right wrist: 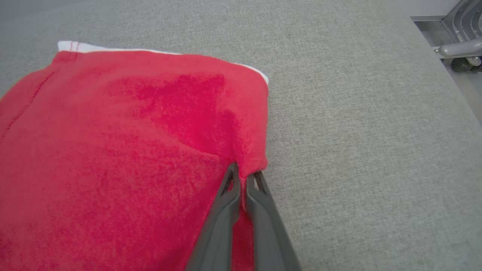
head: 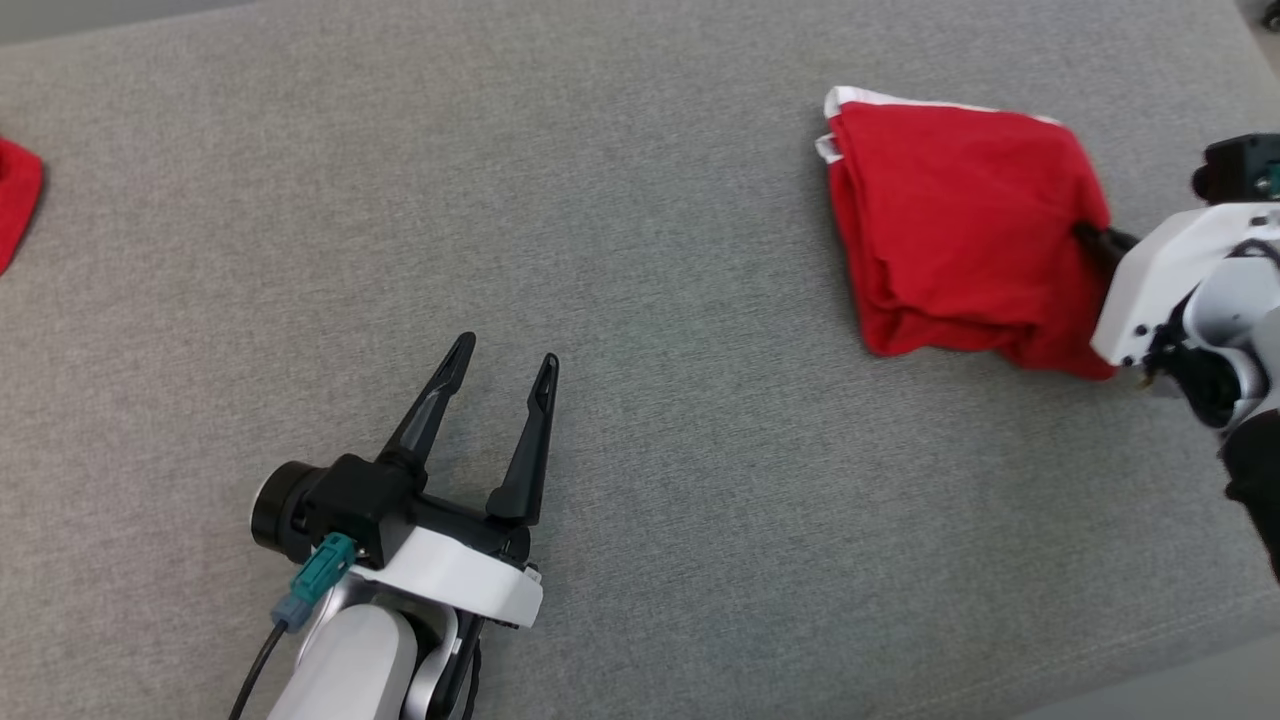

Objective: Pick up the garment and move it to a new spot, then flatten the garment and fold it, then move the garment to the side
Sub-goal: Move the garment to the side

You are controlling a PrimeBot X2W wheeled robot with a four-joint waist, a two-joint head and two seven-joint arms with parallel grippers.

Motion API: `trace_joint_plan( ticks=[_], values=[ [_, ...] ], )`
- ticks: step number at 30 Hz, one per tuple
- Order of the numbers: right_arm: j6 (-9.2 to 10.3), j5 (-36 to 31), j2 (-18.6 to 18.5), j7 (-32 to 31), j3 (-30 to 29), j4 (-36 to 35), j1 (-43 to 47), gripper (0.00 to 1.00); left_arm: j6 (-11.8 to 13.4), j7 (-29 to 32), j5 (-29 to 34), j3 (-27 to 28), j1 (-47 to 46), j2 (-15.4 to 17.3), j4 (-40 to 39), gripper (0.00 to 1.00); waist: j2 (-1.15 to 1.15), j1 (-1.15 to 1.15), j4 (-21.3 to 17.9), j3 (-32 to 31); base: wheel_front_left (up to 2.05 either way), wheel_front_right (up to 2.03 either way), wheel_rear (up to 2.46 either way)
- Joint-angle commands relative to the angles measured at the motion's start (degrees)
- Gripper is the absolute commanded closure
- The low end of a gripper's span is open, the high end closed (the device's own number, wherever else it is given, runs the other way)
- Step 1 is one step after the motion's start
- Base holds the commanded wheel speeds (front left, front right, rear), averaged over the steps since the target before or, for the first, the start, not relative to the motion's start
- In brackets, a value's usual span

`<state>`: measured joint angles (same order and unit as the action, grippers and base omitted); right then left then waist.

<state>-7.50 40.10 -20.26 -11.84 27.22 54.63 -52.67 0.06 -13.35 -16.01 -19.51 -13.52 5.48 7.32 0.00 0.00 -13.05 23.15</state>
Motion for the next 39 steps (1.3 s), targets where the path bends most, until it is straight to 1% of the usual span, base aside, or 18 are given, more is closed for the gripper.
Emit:
trace_joint_plan(
  ticks=[1, 7, 15, 21, 25, 28, 29, 30, 31, 34, 39],
  values=[
    [0.0, -0.5, -0.9, 0.6, -0.2, 0.6, -1.1, 1.0, 0.1, 0.0, 0.4, 0.1, -1.0, 0.5, -0.5, 0.0, 0.0, 0.0, 0.8, 0.7, 0.0, 0.0, 0.0],
    [0.01, -3.3, -4.4, 2.7, -0.7, 4.9, -5.8, 1.0, 0.3, 0.4, 0.7, -0.3, -1.6, 0.9, -3.2, 0.0, 0.0, 0.0, 3.6, 2.4, 0.0, 0.0, 0.0],
    [0.01, -7.0, -8.8, 4.5, -3.0, 12.5, -12.5, 1.0, 0.9, 1.5, 1.1, -1.3, -1.4, 1.2, -6.7, 0.0, 0.0, 0.0, 7.1, 5.0, 0.0, 0.0, 0.0],
    [0.01, -11.3, -11.9, 6.2, -3.4, 16.9, -16.1, 1.0, 1.0, 1.7, 1.2, -1.7, -1.3, 1.6, -8.3, 0.0, 0.0, 0.0, 8.3, 6.4, 0.0, 0.0, 0.0],
    [0.01, -12.7, -12.5, 7.0, -4.4, 18.1, -17.1, 1.0, 1.1, 1.8, 1.3, -2.0, -1.4, 1.6, -8.8, 0.0, 0.0, 0.0, 8.6, 6.9, 0.0, 0.0, 0.0],
    [0.01, -14.9, -13.4, 8.8, -5.5, 18.8, -17.9, 1.0, 1.2, 2.0, 1.3, -2.3, -1.6, 1.6, -9.1, 0.0, 0.0, 0.0, 8.8, 7.2, 0.0, 0.0, 0.0],
    [0.01, -15.5, -13.5, 9.3, -5.9, 19.0, -18.0, 0.73, 1.3, 2.0, 1.3, -2.4, -1.7, 1.7, -9.2, 0.0, 0.0, 0.0, 8.9, 7.3, 0.0, 0.0, 0.0],
    [0.01, -16.1, -13.3, 10.0, -6.3, 19.1, -17.9, 0.51, 1.4, 2.0, 1.4, -2.4, -1.8, 1.7, -9.2, 0.0, 0.0, 0.0, 8.9, 7.3, 0.0, 0.0, 0.0],
    [0.01, -16.8, -12.8, 10.9, -6.8, 19.1, -18.0, 0.0, 1.4, 2.1, 1.4, -2.5, -1.8, 1.7, -9.2, 0.0, 0.0, 0.0, 8.9, 7.4, 0.0, 0.0, 0.0],
    [0.01, -18.9, -12.5, 13.3, -7.9, 19.2, -18.2, 0.0, 1.5, 2.0, 1.4, -2.5, -2.0, 1.9, -9.3, 0.0, 0.0, 0.0, 8.9, 7.3, 0.0, 0.0, 0.0],
    [0.01, -21.0, -10.7, 15.6, -10.1, 19.3, -17.2, 0.0, 1.6, 1.8, 1.1, -2.7, -2.1, 1.9, -8.9, 0.0, 0.0, 0.0, 8.7, 6.7, 0.0, 0.0, 0.0]
  ],
)
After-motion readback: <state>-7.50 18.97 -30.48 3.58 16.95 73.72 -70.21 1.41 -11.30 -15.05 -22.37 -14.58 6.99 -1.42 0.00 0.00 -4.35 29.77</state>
